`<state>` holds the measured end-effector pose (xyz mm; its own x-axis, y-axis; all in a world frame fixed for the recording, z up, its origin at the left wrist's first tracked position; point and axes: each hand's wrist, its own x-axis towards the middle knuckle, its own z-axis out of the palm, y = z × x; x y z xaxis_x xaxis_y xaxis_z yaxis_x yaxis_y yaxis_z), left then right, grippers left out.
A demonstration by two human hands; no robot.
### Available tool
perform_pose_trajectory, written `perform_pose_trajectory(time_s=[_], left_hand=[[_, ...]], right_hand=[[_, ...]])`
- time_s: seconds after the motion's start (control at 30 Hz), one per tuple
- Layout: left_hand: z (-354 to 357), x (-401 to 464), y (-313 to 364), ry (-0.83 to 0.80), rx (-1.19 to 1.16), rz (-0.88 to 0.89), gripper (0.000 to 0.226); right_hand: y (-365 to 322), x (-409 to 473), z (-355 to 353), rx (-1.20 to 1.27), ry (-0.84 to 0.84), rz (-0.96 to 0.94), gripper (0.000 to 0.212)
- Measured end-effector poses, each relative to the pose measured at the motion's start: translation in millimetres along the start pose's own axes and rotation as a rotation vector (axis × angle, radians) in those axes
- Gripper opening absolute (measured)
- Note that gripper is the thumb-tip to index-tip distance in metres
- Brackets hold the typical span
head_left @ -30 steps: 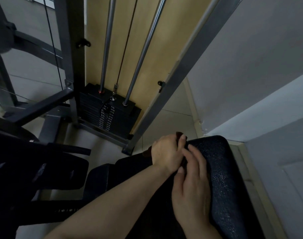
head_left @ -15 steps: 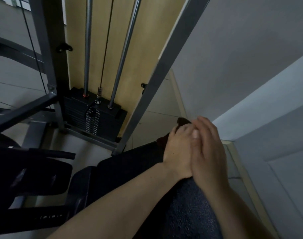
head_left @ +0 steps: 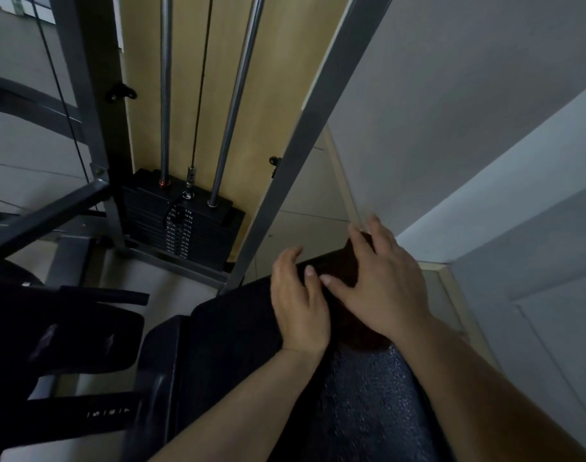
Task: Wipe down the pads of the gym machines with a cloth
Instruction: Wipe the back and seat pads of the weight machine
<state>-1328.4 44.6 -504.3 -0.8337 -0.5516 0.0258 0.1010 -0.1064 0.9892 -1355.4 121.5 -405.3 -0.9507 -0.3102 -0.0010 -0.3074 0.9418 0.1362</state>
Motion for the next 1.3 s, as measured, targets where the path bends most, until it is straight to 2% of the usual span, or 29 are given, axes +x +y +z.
perform_pose_trajectory(time_s=[0.07,0.13,0.33,0.43,0.53,0.6,0.7,0.77,0.83,0.93,1.03,1.17,1.3], left_hand=[[-5,-1,-5,-0.126,0.077,-0.108,0.041],[-5,0,-2,-0.232,0.138,-0.153,0.044],[-11,3,0,-0.338,0.171,-0.131,0.046],[-14,2,-4,-0.389,0.229,-0.067,0.047],[-21,-11,-12,-0.437,0.392,0.068,0.049],[-28,-25,-18,-0.457,0.496,0.144,0.053],[-35,-40,-23,-0.477,0.532,0.178,0.060],[-36,-43,-24,-0.482,0.549,0.188,0.060],[-36,-44,-25,-0.472,0.563,0.190,0.058],[-35,-44,-25,-0.471,0.575,0.189,0.058],[-36,-44,-24,-0.486,0.595,0.189,0.058],[-36,-44,-24,-0.498,0.583,0.191,0.059],[-38,-44,-25,-0.508,0.576,0.202,0.061]], right_hand=[[0,-4,2,0.040,0.004,0.026,0.086],[0,-8,4,0.095,0.001,0.060,0.078],[-3,-35,1,0.121,0.046,0.099,0.068],[-3,-68,-1,0.139,0.057,0.129,0.067],[-5,-111,0,0.100,0.040,0.177,0.070],[-5,-143,1,0.077,0.043,0.203,0.078],[-4,-182,6,0.046,0.016,0.269,0.095],[-7,-190,8,0.023,0.016,0.271,0.094],[-12,-181,9,0.018,0.013,0.296,0.082],[-14,-144,10,0.005,0.002,0.332,0.084],[-15,-93,7,0.029,0.080,0.275,0.076],[-3,-30,4,0.257,0.077,0.234,0.066],[7,-42,6,0.467,-0.011,0.180,0.080]])
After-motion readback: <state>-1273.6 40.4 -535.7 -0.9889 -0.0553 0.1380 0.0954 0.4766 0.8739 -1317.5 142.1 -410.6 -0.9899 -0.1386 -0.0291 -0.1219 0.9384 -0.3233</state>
